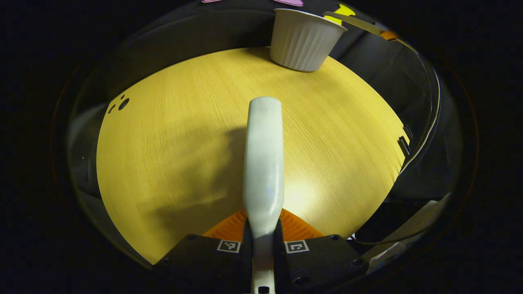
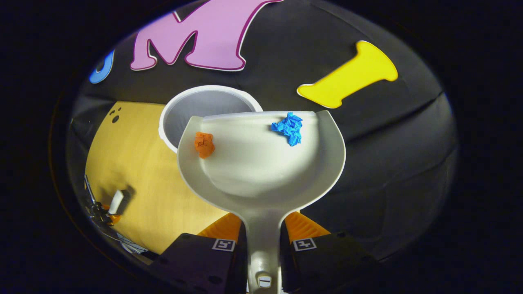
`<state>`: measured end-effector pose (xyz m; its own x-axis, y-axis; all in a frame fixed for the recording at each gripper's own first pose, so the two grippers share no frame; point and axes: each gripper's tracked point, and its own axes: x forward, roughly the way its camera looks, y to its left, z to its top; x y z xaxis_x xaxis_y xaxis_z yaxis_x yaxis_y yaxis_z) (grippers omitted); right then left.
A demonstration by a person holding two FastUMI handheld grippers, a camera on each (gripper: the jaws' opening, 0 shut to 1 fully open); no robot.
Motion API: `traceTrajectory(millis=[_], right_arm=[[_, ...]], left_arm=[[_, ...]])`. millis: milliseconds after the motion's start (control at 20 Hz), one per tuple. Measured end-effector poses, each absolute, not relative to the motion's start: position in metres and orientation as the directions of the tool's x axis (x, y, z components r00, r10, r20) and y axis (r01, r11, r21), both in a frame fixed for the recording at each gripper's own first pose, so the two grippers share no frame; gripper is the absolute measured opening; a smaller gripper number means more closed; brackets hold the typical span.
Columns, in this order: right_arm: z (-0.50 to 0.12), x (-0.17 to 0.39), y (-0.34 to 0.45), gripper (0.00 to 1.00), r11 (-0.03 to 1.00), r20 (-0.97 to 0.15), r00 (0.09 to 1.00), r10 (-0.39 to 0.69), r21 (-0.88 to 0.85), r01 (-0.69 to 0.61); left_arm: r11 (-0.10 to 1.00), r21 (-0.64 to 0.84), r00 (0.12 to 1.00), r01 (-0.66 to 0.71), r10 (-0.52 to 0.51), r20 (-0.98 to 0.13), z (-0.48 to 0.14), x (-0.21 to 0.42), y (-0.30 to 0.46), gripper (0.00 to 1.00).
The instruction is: Pick up the small broom and dustpan from the desktop, sweep the trash into the dustpan with the broom, and then empty the trash into the garbage bin.
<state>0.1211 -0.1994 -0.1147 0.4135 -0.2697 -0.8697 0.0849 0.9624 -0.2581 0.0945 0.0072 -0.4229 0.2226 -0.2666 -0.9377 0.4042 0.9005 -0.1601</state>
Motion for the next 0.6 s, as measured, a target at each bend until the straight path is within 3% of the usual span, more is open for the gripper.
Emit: traceTrajectory(millis=[50,600], right_arm=[[-0.115,0.126,-0.200,0.31,0.956,-0.871,0.399,-0.288,-0.288,0.062],[-0.116,0.177,-0.209,0.36,0.887,-0.902,0.194,-0.386,-0.421,-0.192]], left_arm=[[0.902,-0.163,0.222,0.401,-0.268,-0.938,-0.425,0.094,0.009,0.25],[0.904,-0.180,0.200,0.389,-0.274,-0.941,-0.435,0.099,0.011,0.25]])
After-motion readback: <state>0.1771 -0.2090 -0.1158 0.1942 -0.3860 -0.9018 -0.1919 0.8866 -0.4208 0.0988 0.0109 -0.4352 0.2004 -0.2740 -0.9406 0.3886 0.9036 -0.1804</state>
